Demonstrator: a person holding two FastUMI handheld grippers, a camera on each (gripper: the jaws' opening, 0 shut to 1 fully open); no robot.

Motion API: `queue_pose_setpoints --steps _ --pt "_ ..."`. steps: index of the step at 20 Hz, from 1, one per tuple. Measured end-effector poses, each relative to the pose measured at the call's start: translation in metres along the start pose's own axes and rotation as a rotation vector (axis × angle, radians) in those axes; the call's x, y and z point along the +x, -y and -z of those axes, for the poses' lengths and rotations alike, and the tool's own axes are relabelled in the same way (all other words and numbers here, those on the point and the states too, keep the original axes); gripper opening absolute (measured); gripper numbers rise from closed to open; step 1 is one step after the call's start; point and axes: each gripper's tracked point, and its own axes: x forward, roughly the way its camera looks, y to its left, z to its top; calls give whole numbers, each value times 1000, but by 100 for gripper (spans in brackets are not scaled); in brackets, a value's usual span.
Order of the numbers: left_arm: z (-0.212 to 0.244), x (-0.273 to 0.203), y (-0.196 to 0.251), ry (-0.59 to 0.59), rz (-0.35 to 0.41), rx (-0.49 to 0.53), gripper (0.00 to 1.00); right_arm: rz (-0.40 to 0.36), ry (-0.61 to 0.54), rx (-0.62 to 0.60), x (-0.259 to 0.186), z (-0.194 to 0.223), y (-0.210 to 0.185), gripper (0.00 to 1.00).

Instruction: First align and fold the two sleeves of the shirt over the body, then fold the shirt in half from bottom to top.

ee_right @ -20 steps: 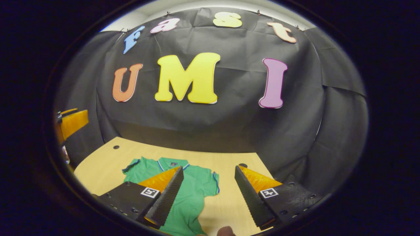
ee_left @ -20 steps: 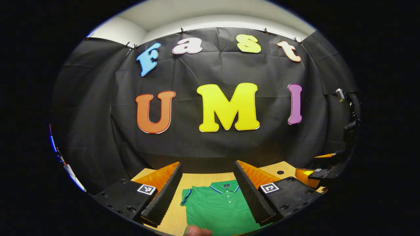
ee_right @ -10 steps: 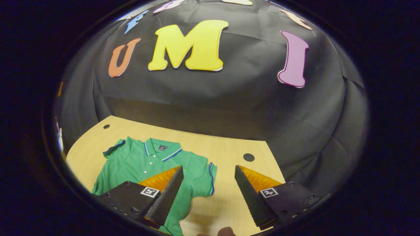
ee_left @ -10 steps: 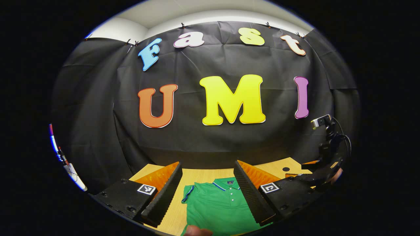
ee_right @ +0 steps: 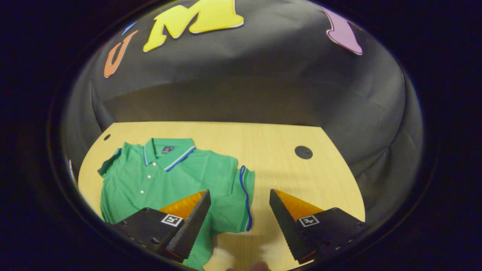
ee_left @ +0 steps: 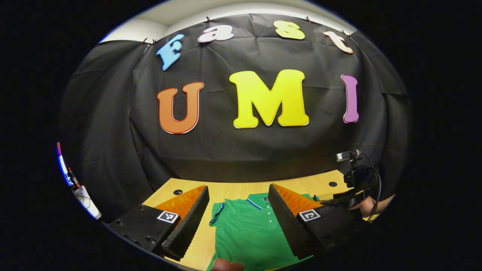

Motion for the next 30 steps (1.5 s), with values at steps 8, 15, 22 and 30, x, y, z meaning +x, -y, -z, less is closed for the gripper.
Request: queue_pose_setpoints --steps 8,15,22,30 --pt "-1 -2 14 3 29 41 100 -26 -107 16 35 32 0 76" --pt "3 -8 17 -9 30 44 100 -50 -149 97 35 31 -1 8" --pt "5 -13 14 -12 18 38 100 -67 -137 131 24 23 2 0" --pt "5 -20 6 -7 0 9 100 -73 -65 160 -6 -20 -14 0"
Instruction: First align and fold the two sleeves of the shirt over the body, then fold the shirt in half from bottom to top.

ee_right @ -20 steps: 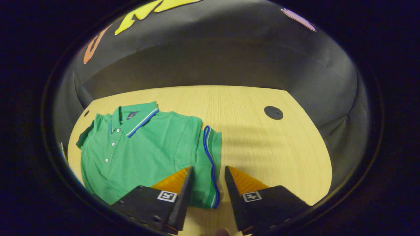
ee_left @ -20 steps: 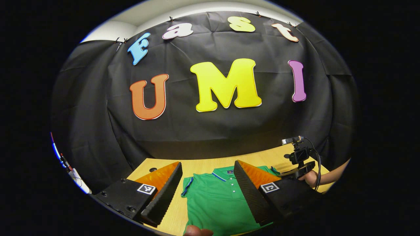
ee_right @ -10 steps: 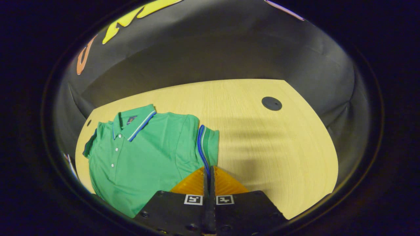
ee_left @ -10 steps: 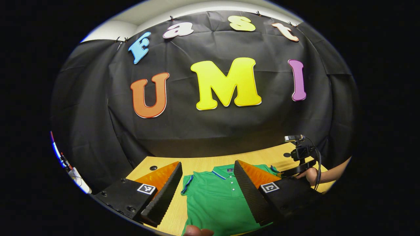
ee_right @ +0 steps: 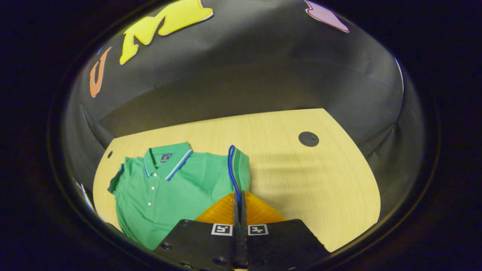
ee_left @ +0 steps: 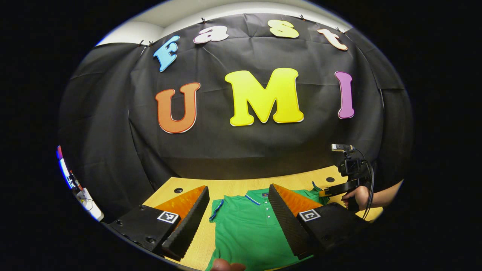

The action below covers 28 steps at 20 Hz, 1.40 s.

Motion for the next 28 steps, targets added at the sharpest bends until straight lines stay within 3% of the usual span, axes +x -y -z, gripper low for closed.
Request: queue_pose_setpoints --steps 2,8,16,18,19,21,25,28 --pt "0 -3 -7 3 -11 -4 100 5 13 -18 -4 -5 -8 0" --pt "4 -17 -39 7 -71 -32 100 -32 40 -89 -10 -12 -78 0" --pt "10 -26 -70 -6 -130 -51 99 -102 -77 -115 16 27 -153 4" --pt "12 -25 -71 -11 -131 -65 100 -143 -69 -103 12 26 -165 21" --pt "13 -25 -71 -11 -127 -69 99 -150 -52 -98 9 20 -167 46" --pt "14 -21 -70 -12 -115 -72 100 -128 -13 -102 2 12 -158 77" --pt "15 -13 -66 -22 -76 -82 99 -80 52 -102 -21 -5 -143 92" --pt "12 -3 -71 -14 -56 -86 99 -54 122 -148 -49 -15 -131 96"
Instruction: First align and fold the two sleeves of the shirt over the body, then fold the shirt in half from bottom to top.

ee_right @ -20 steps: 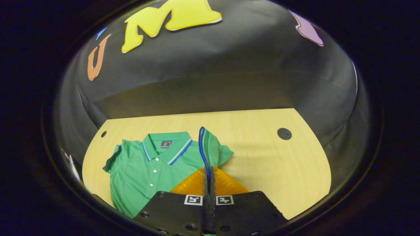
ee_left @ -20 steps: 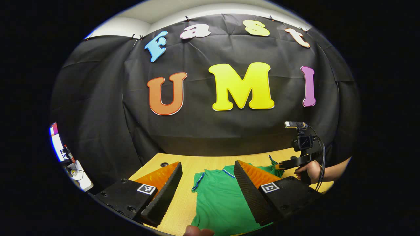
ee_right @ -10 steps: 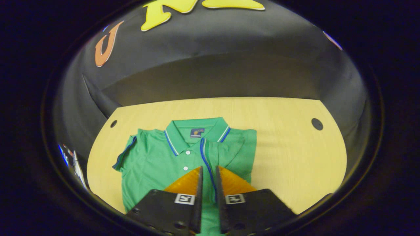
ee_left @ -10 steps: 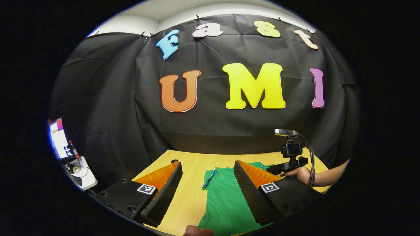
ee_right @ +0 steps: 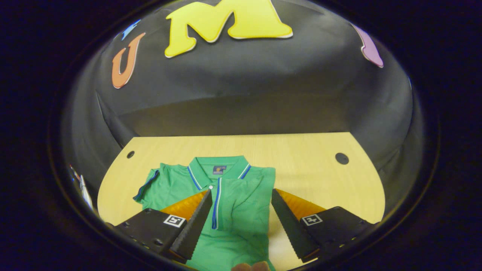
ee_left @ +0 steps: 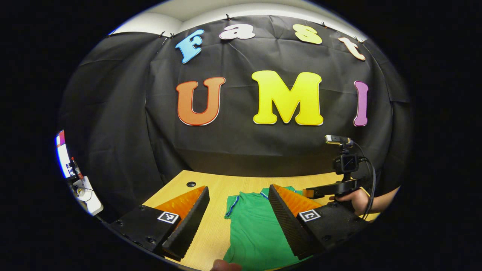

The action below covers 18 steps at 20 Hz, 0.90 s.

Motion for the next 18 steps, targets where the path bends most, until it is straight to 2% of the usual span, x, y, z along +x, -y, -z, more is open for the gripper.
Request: queue_pose_setpoints --steps 1,2,3,8,10,11,16,18 --pt "0 5 -2 3 7 4 99 0 17 -18 -11 -3 2 92" --pt "0 11 -4 2 18 8 99 -1 34 -33 -23 -5 2 92" --pt "3 18 -5 -2 34 12 99 -2 50 -48 -35 -8 3 96" --pt "22 58 -16 -37 83 -12 99 2 152 -135 -103 -29 13 96" --pt "40 82 -16 -65 118 -35 100 6 196 -149 -135 -33 15 94" --pt "50 92 -17 -79 127 -48 100 7 206 -151 -149 -33 15 96" --pt "101 143 -24 -176 149 -69 98 38 240 -159 -210 -25 27 95" --pt "144 177 -28 -262 159 -77 98 71 248 -154 -248 -19 35 95"
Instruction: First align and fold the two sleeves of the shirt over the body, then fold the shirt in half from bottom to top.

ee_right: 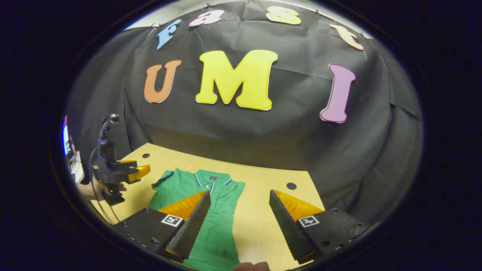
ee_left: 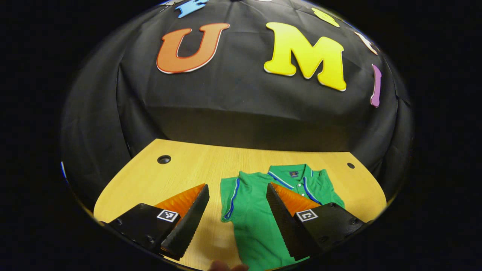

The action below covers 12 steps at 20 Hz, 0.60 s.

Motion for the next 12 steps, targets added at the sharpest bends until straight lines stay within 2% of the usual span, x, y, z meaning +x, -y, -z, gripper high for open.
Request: queue_pose_setpoints --steps 2,4,5,6,10,11,12 --pt "24 22 -5 -68 20 3 96 26 -2 15 -18 -6 9 95" --pt "41 41 -10 -111 3 17 96 34 14 46 -26 -19 12 94" --pt "50 49 -15 -133 -8 28 100 39 25 59 -29 -25 14 95" --pt "59 57 -20 -155 -17 38 96 44 38 67 -32 -31 16 95" --pt "80 76 -30 -202 -48 30 95 55 60 67 -41 -36 15 95" --pt "85 79 -29 -213 -43 21 100 59 47 67 -42 -32 16 95" --pt "91 80 -29 -229 -45 20 90 61 34 72 -41 -27 17 95"
